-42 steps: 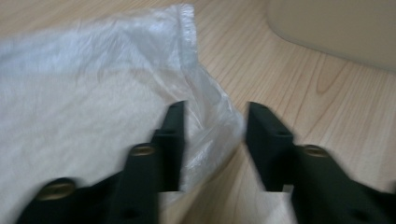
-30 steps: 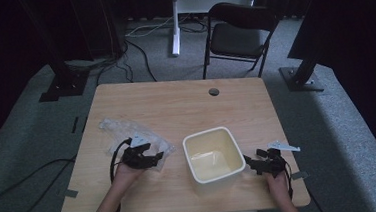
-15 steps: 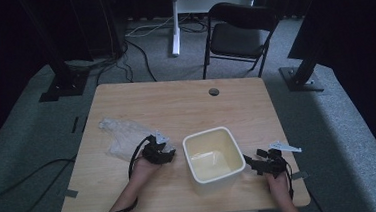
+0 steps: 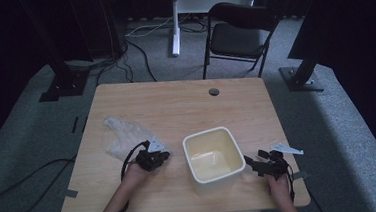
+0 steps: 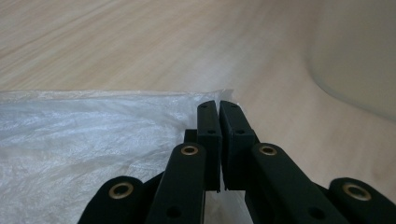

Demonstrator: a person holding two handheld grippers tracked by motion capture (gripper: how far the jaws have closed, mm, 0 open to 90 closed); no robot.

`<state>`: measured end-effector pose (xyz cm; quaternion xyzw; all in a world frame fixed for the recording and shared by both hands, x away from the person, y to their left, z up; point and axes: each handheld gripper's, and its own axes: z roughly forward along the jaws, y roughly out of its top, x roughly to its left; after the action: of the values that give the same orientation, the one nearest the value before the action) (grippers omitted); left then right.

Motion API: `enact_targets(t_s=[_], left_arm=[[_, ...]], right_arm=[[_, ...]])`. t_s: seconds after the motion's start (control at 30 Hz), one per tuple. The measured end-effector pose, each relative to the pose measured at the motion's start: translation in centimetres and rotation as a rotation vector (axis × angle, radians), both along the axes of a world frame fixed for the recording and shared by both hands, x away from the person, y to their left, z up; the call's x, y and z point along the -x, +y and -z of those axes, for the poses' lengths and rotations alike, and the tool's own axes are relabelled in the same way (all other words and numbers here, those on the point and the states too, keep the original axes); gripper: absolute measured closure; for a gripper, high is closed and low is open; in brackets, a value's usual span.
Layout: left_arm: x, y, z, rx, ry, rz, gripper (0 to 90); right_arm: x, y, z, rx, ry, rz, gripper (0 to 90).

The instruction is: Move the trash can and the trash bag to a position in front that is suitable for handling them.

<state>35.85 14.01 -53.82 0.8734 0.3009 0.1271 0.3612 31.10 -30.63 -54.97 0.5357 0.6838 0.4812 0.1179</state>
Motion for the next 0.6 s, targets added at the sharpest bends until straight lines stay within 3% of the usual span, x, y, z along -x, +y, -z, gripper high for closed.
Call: enact_targets(t_s=[0.23,0.37,0.53,0.6], left_arm=[[2.4,1.7,-0.2,-0.009,0.012,0.175,88.4],[3.6,2.8,-0.1,0.014,0.063,0.269,88.1],[4.4,3.8,-0.2,0.026,0.087,0.276,81.8],[5.0,4.1,-0.4,0.038,0.068,0.268,77.4]], right_arm=[[0.1,-0.1,0.0,-0.003,0.001,0.006,14.0],[0.2,-0.1,0.0,-0.01,0.002,0.012,14.0],[0.2,-0.1,0.0,-0.006,0.003,0.014,14.0],[0.2,-0.1,0.0,-0.007,0.009,0.012,13.9]])
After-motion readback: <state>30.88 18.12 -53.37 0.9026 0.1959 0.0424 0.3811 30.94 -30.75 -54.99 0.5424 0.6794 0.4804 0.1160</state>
